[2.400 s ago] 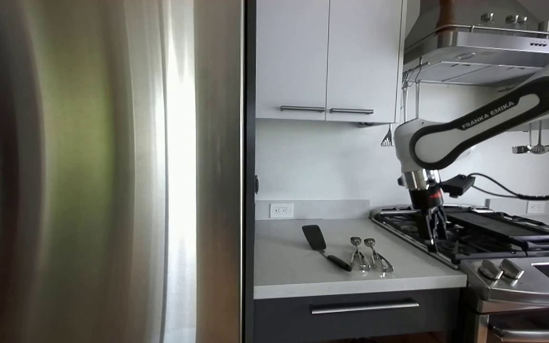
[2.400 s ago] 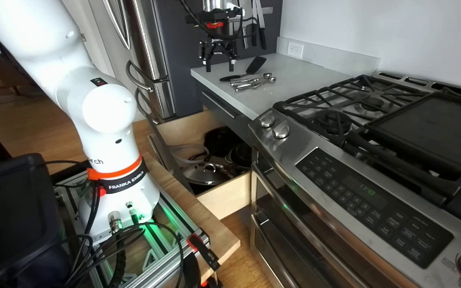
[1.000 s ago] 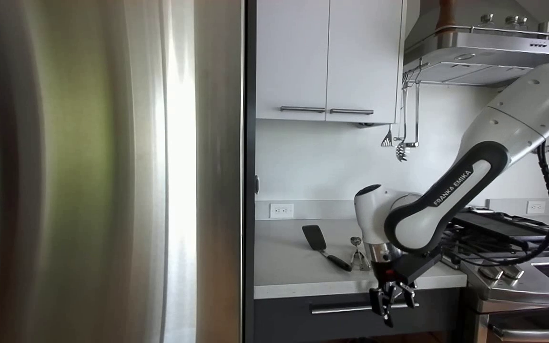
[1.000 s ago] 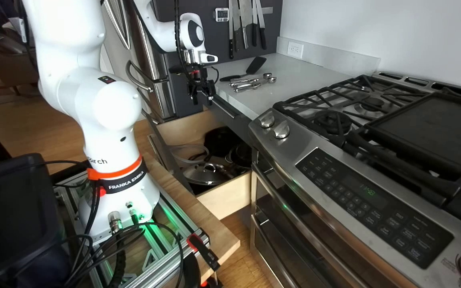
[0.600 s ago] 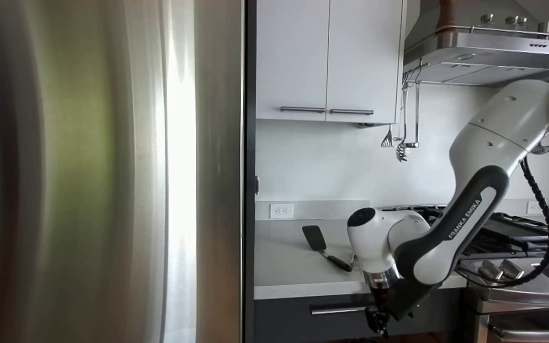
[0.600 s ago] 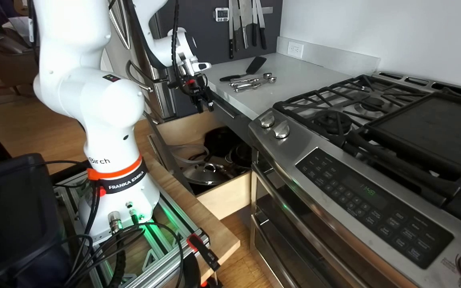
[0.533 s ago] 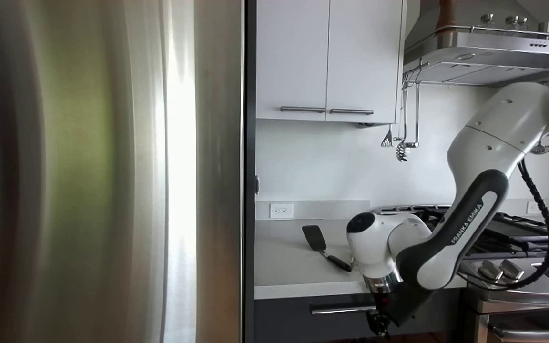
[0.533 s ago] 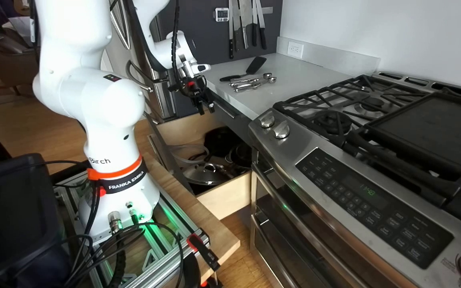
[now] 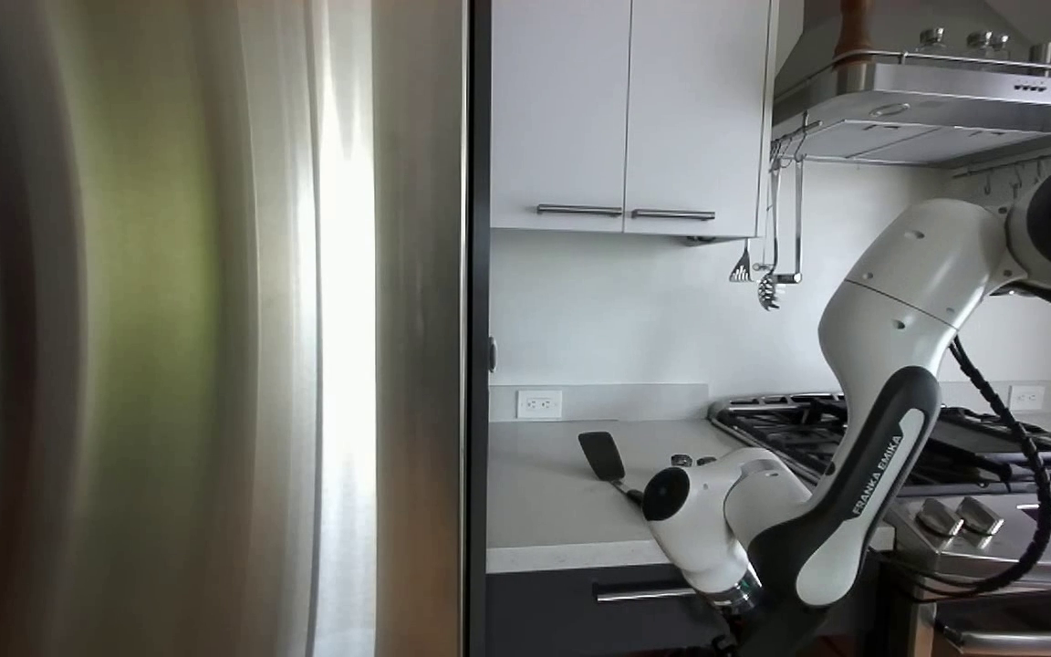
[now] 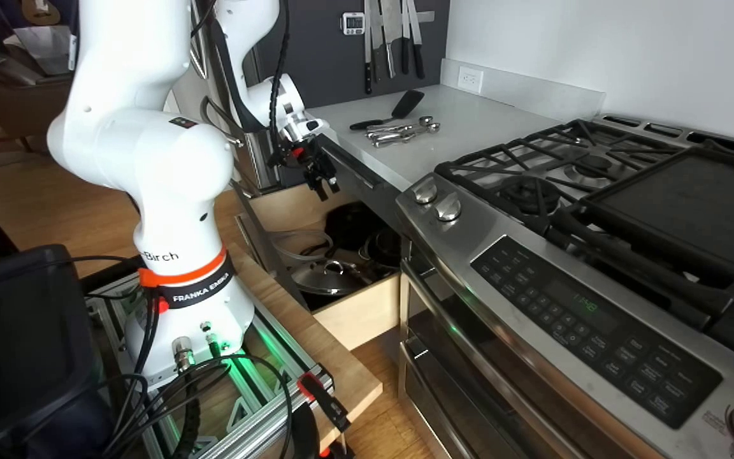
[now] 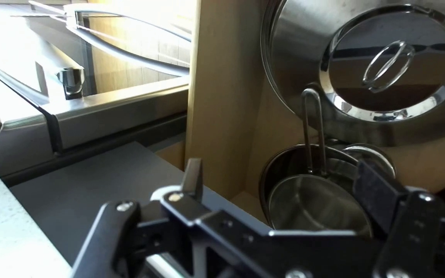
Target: Pick up the silver pot from the open drawer and place it on the bottom left cooker on the hob of the stove
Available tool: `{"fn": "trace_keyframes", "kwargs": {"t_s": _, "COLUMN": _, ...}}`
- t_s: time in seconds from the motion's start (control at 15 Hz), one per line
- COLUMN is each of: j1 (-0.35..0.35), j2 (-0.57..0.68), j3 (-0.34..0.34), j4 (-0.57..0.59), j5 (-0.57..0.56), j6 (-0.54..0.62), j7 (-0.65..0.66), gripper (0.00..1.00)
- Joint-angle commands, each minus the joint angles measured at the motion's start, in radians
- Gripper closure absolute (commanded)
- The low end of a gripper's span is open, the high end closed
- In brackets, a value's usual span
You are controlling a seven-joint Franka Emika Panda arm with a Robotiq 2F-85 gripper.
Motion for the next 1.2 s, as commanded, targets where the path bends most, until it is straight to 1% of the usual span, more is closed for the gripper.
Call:
{"fn": "trace_keyframes", "kwargs": {"t_s": 0.0, "j1": 0.01, "j2": 0.022, "j3": -0.005, "j4": 0.03, "j5": -0.039, "j6": -0.044, "j7": 0.007, "gripper": 0.0}}
{"fn": "trace_keyframes", "kwargs": {"t_s": 0.13, "j1": 0.03, "j2": 0.087, "j3": -0.014, "j4": 0.096, "j5": -0.077, "j6": -0.129, "j7": 0.022, "gripper": 0.0}}
{"fn": "trace_keyframes", "kwargs": {"t_s": 0.4, "j1": 0.051, "j2": 0.226, "j3": -0.015, "j4": 0.217, "j5": -0.104, "j6": -0.246, "j7": 0.024, "gripper": 0.0}}
{"fn": "trace_keyframes", "kwargs": {"t_s": 0.67, "j1": 0.073, "j2": 0.351, "j3": -0.028, "j4": 0.306, "j5": -0.115, "j6": -0.303, "j7": 0.042, "gripper": 0.0}}
{"fn": "trace_keyframes", "kwargs": {"t_s": 1.0, "j1": 0.12, "j2": 0.479, "j3": -0.056, "j4": 0.404, "j5": -0.107, "j6": -0.446, "j7": 0.141, "gripper": 0.0}}
{"fn": "trace_keyframes", "kwargs": {"t_s": 1.13, "j1": 0.126, "j2": 0.508, "j3": -0.053, "j4": 0.428, "j5": -0.106, "j6": -0.478, "j7": 0.176, "gripper": 0.0}}
